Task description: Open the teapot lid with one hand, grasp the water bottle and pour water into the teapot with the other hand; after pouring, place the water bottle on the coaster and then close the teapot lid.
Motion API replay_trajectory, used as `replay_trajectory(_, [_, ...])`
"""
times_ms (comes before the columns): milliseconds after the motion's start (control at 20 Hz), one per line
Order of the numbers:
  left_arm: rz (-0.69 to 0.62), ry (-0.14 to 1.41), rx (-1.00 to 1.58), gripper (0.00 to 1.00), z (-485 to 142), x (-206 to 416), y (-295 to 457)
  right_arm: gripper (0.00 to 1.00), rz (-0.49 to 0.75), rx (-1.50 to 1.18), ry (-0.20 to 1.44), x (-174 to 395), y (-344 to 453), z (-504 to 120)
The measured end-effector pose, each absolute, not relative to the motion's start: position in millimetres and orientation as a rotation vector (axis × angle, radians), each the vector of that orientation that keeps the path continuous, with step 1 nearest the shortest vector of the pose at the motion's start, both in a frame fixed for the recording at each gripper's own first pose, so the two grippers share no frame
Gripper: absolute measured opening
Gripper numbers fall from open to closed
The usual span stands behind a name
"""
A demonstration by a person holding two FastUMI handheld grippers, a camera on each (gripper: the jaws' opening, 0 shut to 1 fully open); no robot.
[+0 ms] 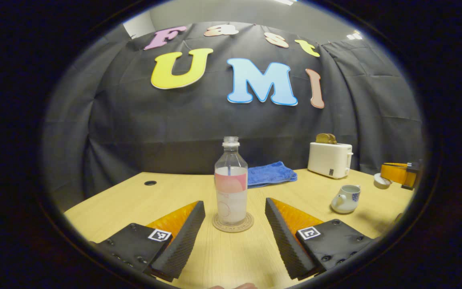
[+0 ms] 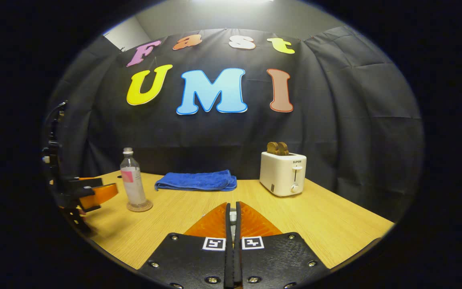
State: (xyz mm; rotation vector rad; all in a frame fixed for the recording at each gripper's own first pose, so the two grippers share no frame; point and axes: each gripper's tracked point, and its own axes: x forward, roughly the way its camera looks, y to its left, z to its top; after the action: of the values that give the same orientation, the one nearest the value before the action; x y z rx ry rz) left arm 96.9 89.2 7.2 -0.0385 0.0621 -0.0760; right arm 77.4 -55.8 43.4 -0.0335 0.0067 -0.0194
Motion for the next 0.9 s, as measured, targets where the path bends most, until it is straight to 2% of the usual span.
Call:
replay_trajectory(350, [-0.091,0.01,-0.057,1.0,23.0,68.2,71.1,0.01,-0.035,-0.122,0.053,139.3,-43.4,20.6])
replay_trajectory(900, [-0.122,0.041,-0.096,1.0,2.0,75.2,59.1,0.01,-0.045,-0.096,0.109,154.6,-44.4,-3.4])
